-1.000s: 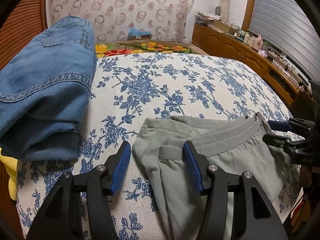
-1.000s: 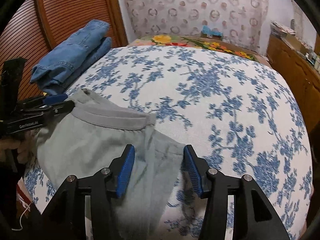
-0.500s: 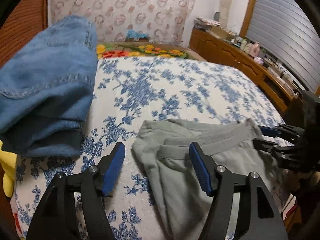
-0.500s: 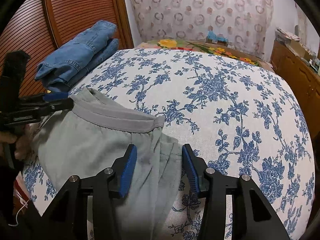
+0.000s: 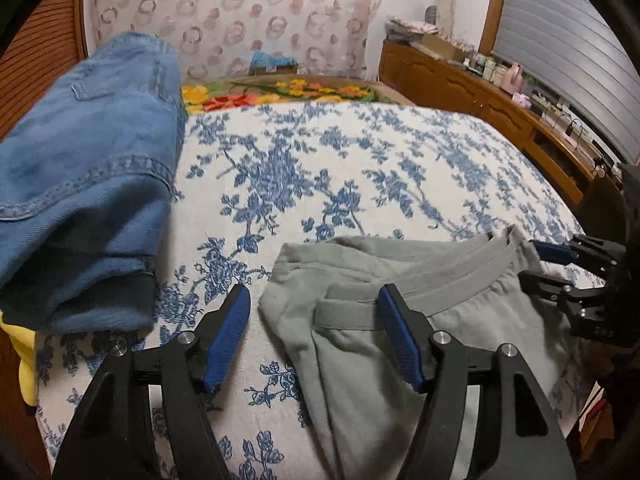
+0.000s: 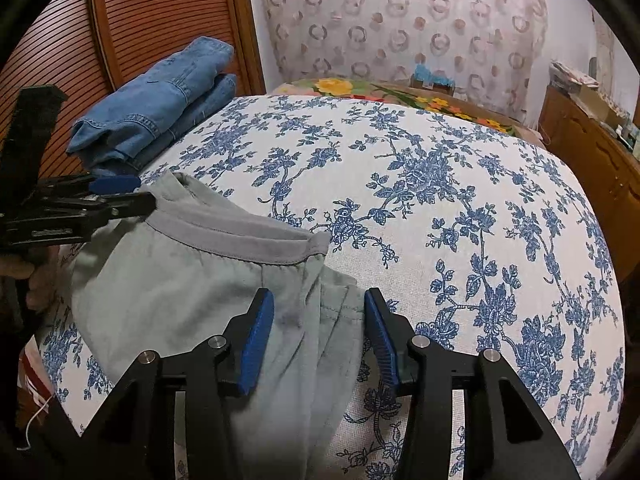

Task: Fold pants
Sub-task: 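Close the left tool on the waistband while the right tool grasps beside it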

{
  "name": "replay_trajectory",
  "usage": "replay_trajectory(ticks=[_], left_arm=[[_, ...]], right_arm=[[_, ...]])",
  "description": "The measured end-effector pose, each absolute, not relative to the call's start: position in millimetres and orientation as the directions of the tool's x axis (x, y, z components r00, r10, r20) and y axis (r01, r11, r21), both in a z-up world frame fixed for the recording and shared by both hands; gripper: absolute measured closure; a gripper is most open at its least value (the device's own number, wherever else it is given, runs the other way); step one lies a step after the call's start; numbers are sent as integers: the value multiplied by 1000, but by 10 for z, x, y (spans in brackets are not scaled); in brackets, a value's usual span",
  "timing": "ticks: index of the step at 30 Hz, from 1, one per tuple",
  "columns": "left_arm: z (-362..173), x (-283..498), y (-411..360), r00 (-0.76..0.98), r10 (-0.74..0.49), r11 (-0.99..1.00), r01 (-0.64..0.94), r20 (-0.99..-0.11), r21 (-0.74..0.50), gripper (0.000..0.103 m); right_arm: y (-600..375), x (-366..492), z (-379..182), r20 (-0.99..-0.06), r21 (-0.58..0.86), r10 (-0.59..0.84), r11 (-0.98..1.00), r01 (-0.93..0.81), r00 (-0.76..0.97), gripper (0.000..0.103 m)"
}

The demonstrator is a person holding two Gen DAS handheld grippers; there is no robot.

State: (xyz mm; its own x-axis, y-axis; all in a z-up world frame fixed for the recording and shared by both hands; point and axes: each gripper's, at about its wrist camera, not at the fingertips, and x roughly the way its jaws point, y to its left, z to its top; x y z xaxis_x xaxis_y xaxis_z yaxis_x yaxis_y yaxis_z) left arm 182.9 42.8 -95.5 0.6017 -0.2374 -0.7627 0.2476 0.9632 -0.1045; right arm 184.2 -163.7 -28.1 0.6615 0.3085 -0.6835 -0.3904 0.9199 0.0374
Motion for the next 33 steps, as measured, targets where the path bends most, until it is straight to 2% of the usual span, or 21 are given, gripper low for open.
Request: replay_trajectory(ticks=[5,11,13,15,17,19,21,24,33], left_arm=[[-989,1868,463,587,-275,955,255,-761,-149,35],[-1007,1857,414,593,-279,951,278,-756,-133,32],[-1004,1857,409,590,-291,947,290,-753,-139,39],[-994,1848,398,577,-325,936,311,-750,-166,55],[-983,1838,380,564,-350,926,326,-748,-188,65],[-967,1816,362,562,-364,921,337,-743,-197,72],[-958,1797,358,566,-365,920,338,-739,-196,78],[-933,1754,358,577,-369,920,339,-729,-197,83],[-605,1373,357,669,-383,918,353,-637,-182,84]], right_arm=[[-1637,1842,-282,-684,38,309,920,-390,661,54],[-1634,1839,-277,-684,39,309,920,-390,661,54],[-1634,1839,-277,-684,38,309,920,-390,661,55],[-1631,1843,-278,-683,40,309,921,-388,662,58],[-1648,1839,-275,-682,48,316,919,-391,659,63],[-1658,1828,-269,-680,59,333,913,-404,653,79],[-1613,1813,-261,-683,53,349,900,-434,642,86],[-1596,1819,-250,-687,43,343,899,-435,641,89],[-1679,1610,-80,-624,78,389,894,-441,678,90]])
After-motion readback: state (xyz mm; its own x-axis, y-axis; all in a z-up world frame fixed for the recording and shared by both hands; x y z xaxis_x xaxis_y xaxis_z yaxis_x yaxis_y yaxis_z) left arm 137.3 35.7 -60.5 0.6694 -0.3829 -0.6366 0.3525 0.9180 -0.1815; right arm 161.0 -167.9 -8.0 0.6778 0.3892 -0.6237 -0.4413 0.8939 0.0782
